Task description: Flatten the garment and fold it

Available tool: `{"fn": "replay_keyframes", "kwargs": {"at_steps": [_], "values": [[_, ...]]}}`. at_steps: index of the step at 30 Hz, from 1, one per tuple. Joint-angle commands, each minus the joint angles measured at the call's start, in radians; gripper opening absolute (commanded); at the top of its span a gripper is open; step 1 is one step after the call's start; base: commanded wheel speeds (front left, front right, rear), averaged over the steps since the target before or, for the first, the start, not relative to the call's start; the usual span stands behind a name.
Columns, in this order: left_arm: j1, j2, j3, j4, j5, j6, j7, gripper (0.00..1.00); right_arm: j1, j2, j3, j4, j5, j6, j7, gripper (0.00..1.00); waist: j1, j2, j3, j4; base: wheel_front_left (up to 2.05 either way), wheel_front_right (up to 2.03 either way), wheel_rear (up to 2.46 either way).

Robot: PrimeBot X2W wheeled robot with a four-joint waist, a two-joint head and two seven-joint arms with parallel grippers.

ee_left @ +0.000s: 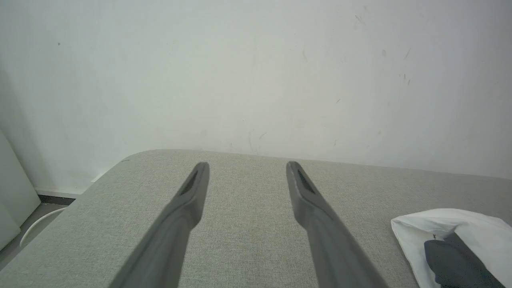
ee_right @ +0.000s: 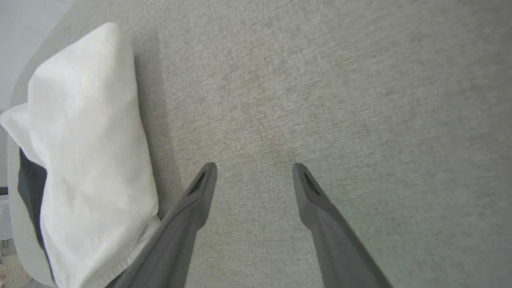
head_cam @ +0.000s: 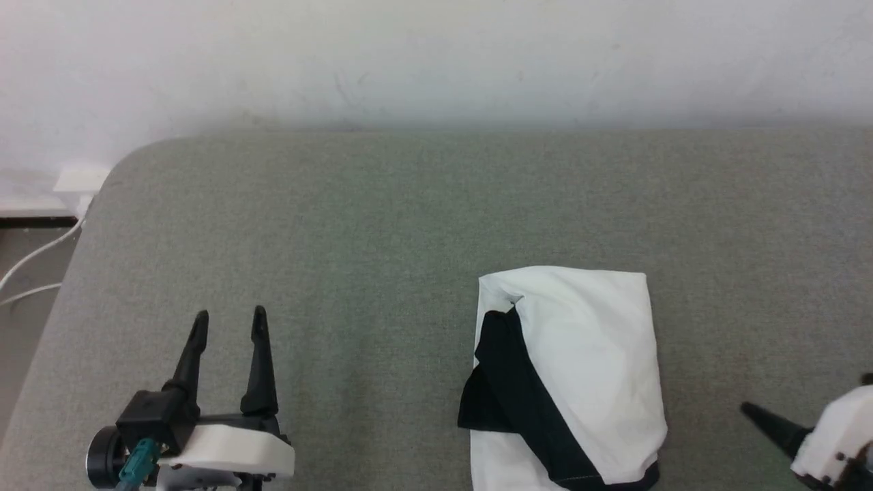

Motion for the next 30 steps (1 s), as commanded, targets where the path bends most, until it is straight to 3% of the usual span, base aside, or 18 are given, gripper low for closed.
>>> {"fn": "replay_keyframes", "kwargs": {"at_steps": [1,6,17,18,19,20,25,30], "values": [[-0.010,-0.001,0.006,-0.006,0.014,0.003,-0.005,1.00,-0.034,0.020,0.002,0.017,0.017,-0.001,0.039,1.00,0.0000,-0.0001,0.013,0.011,0.00,0.00,0.00],[-0.025,-0.007,0.012,-0.013,0.024,-0.003,-0.005,1.00,-0.111,0.068,0.026,0.070,0.067,-0.001,0.104,1.00,0.0000,-0.0001,0.034,0.036,0.00,0.00,0.00],[-0.048,-0.025,0.013,0.000,0.038,-0.018,-0.005,1.00,-0.191,0.089,0.176,0.241,0.181,-0.001,0.041,1.00,0.0000,-0.0001,0.070,0.083,0.00,0.00,0.00],[-0.050,-0.026,0.013,0.002,0.040,-0.020,-0.005,1.00,-0.193,0.089,0.189,0.258,0.185,-0.001,0.040,0.73,0.0000,-0.0001,0.070,0.085,0.00,0.00,0.00],[-0.051,-0.027,0.014,0.003,0.041,-0.021,-0.005,1.00,-0.195,0.087,0.204,0.272,0.187,-0.001,0.039,0.33,0.0000,-0.0001,0.070,0.087,0.00,0.00,0.00],[-0.051,-0.029,0.015,0.005,0.042,-0.021,-0.005,1.00,-0.198,0.083,0.218,0.282,0.188,-0.001,0.036,0.00,0.0000,-0.0001,0.069,0.088,0.00,0.00,0.00],[-0.041,-0.034,0.023,0.016,0.044,-0.022,-0.005,1.00,-0.211,0.044,0.279,0.293,0.191,-0.001,-0.008,0.00,0.0000,-0.0001,0.046,0.081,0.00,0.00,0.00],[-0.026,-0.036,0.028,0.016,0.047,-0.023,-0.005,1.00,-0.223,-0.043,0.374,0.237,0.128,-0.001,-0.091,0.00,0.0000,-0.0001,0.021,0.051,0.00,0.00,0.00]]}}
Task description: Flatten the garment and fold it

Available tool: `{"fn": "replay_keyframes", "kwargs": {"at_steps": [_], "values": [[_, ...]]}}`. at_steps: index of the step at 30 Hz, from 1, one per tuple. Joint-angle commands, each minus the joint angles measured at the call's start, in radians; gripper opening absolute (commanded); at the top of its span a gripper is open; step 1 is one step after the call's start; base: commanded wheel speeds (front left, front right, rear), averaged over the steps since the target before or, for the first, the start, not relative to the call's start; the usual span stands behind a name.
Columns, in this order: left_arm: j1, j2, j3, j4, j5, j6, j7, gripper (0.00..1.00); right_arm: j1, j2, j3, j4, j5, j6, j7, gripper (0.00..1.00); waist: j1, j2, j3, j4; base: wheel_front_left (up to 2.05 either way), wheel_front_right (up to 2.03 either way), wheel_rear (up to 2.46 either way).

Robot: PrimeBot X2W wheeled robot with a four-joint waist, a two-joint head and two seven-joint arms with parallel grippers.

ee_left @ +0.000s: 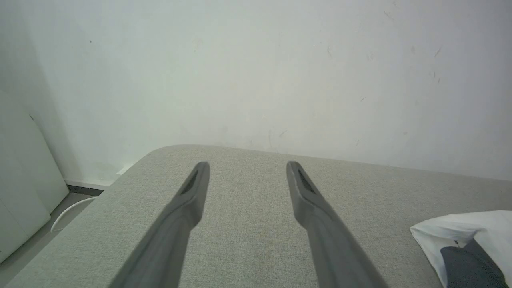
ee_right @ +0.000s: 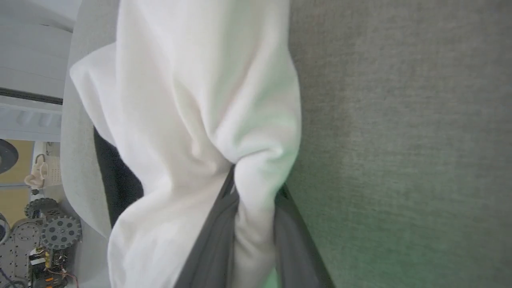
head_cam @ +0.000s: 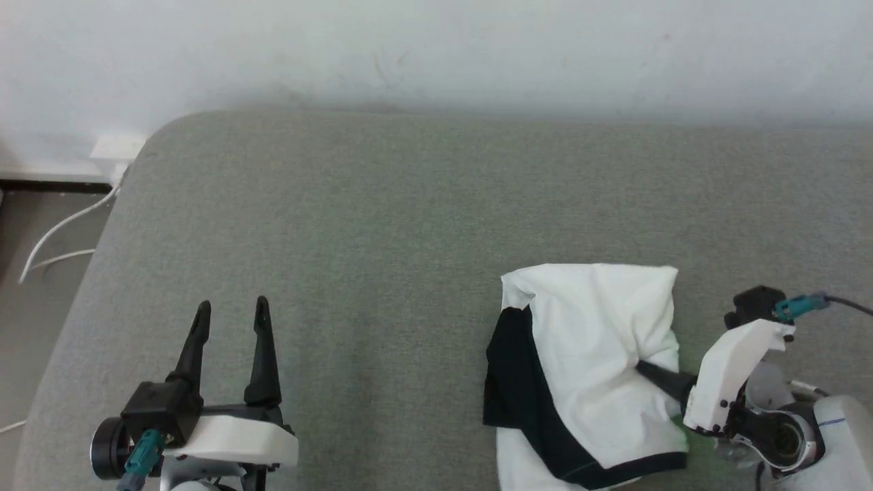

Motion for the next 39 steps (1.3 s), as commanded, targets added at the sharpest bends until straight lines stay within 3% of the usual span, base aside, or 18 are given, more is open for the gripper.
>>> {"fn": "replay_keyframes", "kwargs": {"at_steps": [1,10,15,21,27,34,35,36,37,38,39], "values": [[0.005,-0.003,0.003,0.000,0.008,-0.005,-0.005,1.00,-0.011,-0.038,0.025,-0.022,-0.027,-0.002,-0.026,0.00,0.0000,0.0000,-0.017,-0.029,0.00,0.00,0.00],[0.010,-0.011,0.014,-0.064,0.030,-0.008,-0.005,1.00,-0.058,-0.196,0.134,-0.091,-0.224,-0.002,-0.010,0.00,0.0000,0.0000,0.033,-0.194,0.00,0.00,0.00],[-0.004,-0.001,0.015,-0.088,0.043,-0.017,-0.005,1.00,-0.109,-0.226,0.135,-0.084,-0.284,-0.002,-0.007,0.00,0.0000,0.0000,0.094,-0.306,0.00,0.00,0.00],[-0.065,0.041,0.000,-0.119,0.071,-0.039,0.012,1.00,-0.195,-0.260,0.100,0.027,-0.357,-0.002,-0.066,0.00,0.0000,0.0000,0.195,-0.426,0.00,0.00,0.00],[-0.142,0.078,-0.025,-0.154,0.095,-0.064,0.056,1.00,-0.303,-0.270,0.052,0.176,-0.414,-0.002,-0.195,0.00,0.0000,0.0000,0.292,-0.476,0.00,0.00,0.00],[-0.205,0.090,-0.050,-0.169,0.107,-0.076,0.077,1.00,-0.409,-0.261,-0.016,0.306,-0.495,-0.002,-0.402,0.00,0.0000,0.0000,0.356,-0.467,0.00,0.00,0.00],[-0.210,0.088,-0.053,-0.166,0.105,-0.077,0.077,1.00,-0.420,-0.256,-0.026,0.323,-0.506,-0.002,-0.434,0.08,0.0000,0.0000,0.359,-0.464,0.00,0.00,0.00],[-0.214,0.086,-0.056,-0.163,0.104,-0.078,0.075,1.00,-0.428,-0.248,-0.029,0.339,-0.512,-0.002,-0.464,0.37,0.0000,0.0000,0.360,-0.459,0.00,0.00,0.00],[-0.217,0.083,-0.058,-0.159,0.103,-0.077,0.072,1.00,-0.435,-0.245,-0.027,0.352,-0.522,-0.002,-0.494,0.75,0.0000,0.0000,0.360,-0.454,0.00,0.00,0.00],[-0.217,0.080,-0.058,-0.155,0.101,-0.074,0.069,1.00,-0.439,-0.242,-0.022,0.364,-0.533,-0.002,-0.527,1.00,0.0000,0.0000,0.358,-0.449,0.00,0.00,0.00],[-0.218,0.077,-0.058,-0.149,0.098,-0.072,0.065,1.00,-0.442,-0.238,-0.021,0.374,-0.537,-0.002,-0.563,1.00,0.0000,0.0000,0.354,-0.443,0.00,0.00,0.00]]}}
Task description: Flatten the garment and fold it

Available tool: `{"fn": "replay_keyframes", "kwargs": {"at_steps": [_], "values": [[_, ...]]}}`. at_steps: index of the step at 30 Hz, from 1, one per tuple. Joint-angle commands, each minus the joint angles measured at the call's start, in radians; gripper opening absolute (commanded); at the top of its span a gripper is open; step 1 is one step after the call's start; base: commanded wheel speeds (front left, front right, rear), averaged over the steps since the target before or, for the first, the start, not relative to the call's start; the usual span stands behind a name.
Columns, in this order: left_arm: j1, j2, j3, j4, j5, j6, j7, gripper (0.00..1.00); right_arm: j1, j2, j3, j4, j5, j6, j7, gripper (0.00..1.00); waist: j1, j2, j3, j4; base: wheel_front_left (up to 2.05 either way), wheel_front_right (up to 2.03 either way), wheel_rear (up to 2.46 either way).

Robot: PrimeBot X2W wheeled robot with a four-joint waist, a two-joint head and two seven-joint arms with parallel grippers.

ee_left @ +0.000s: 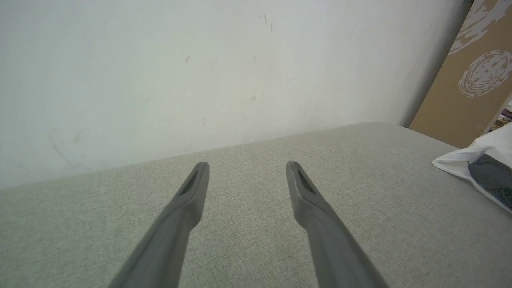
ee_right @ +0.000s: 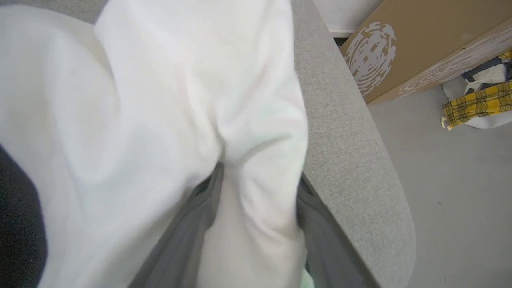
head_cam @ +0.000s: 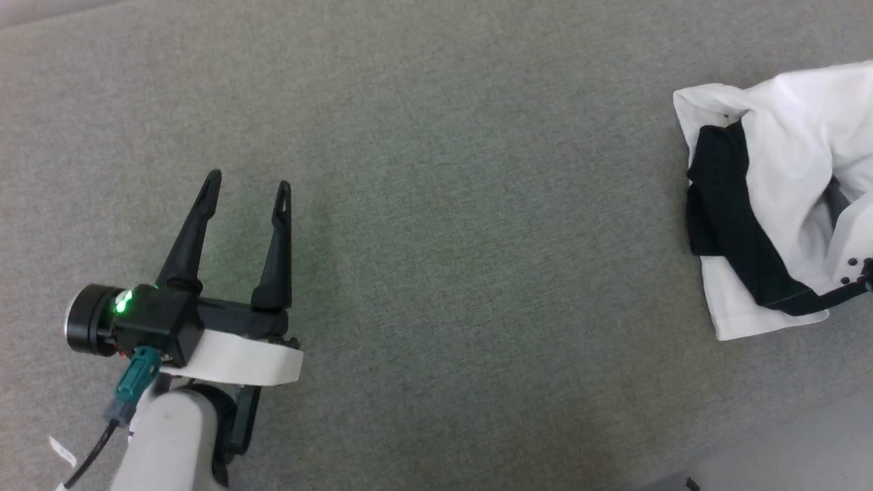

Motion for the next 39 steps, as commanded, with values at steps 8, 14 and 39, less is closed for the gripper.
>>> {"fn": "replay_keyframes", "kwargs": {"at_steps": [8,14,39], "values": [[0.014,-0.032,0.008,0.060,-0.029,0.018,-0.044,1.00,0.033,-0.029,-0.030,0.049,-0.139,-0.002,-0.304,1.00,-0.0003,0.0000,-0.085,0.046,0.00,0.00,0.00],[0.067,-0.066,0.019,0.104,-0.056,0.035,-0.065,1.00,0.165,0.000,-0.097,-0.010,-0.223,-0.002,-0.394,1.00,-0.0003,0.0000,-0.195,0.091,0.00,0.00,0.00],[0.211,-0.049,0.128,0.204,-0.086,0.051,-0.075,1.00,0.608,0.349,0.093,-0.727,-0.101,-0.002,-0.336,1.00,-0.0003,0.0000,-0.387,0.309,0.00,0.00,0.00]]}}
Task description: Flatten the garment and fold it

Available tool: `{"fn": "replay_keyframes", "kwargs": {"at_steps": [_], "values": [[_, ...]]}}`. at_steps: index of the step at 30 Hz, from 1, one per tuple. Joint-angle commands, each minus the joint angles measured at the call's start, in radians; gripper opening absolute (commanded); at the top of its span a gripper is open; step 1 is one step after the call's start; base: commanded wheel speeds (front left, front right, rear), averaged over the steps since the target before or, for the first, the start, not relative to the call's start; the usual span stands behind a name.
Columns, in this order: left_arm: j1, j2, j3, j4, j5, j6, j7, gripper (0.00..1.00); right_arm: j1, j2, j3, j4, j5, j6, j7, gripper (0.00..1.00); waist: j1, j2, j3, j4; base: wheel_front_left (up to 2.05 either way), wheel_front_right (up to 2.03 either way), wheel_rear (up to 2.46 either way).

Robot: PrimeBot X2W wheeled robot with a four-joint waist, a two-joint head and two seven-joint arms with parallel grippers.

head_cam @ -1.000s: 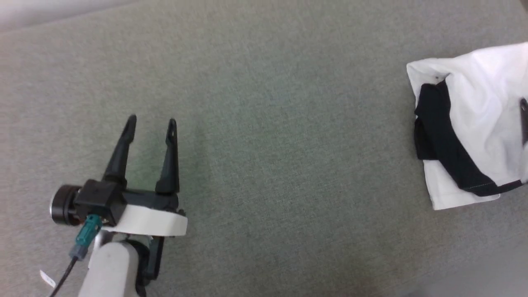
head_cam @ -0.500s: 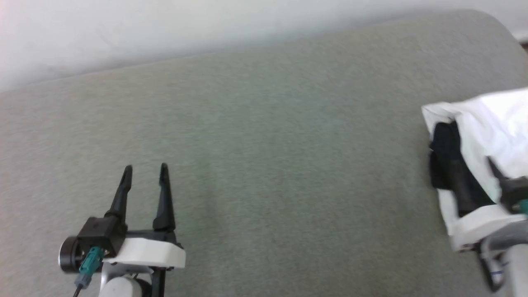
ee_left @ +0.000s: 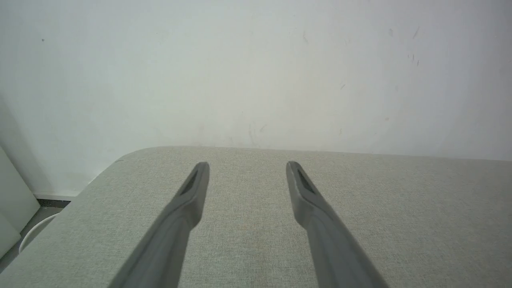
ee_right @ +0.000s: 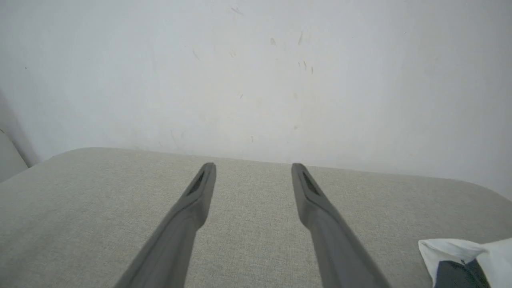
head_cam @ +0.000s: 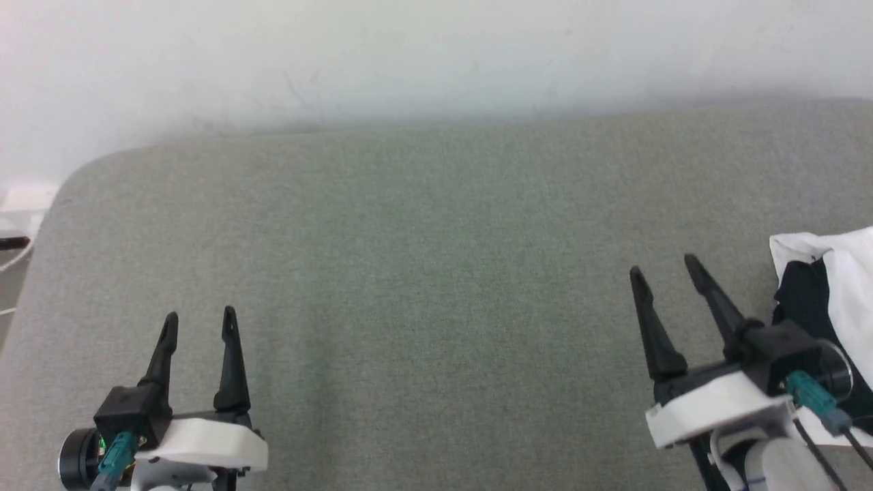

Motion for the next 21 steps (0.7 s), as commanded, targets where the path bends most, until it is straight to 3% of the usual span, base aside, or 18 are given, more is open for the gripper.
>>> {"fn": "replay_keyframes", "kwargs": {"at_steps": [1,8,21], "values": [[0.010,0.009,0.003,0.009,0.000,-0.014,-0.005,1.00,0.036,0.003,-0.001,-0.014,0.013,-0.002,-0.006,1.00,0.0001,0.0000,-0.033,0.020,0.00,0.00,0.00],[0.041,0.033,-0.013,0.038,-0.014,-0.047,0.017,1.00,0.125,0.010,-0.024,-0.038,0.034,-0.002,-0.008,1.00,0.0001,0.0000,-0.057,0.010,0.00,0.00,0.00],[0.053,0.033,-0.049,0.083,-0.006,-0.056,0.013,1.00,0.159,0.011,-0.056,-0.015,0.056,-0.002,0.000,1.00,0.0001,0.0000,-0.076,0.021,0.00,0.00,0.00]]}}
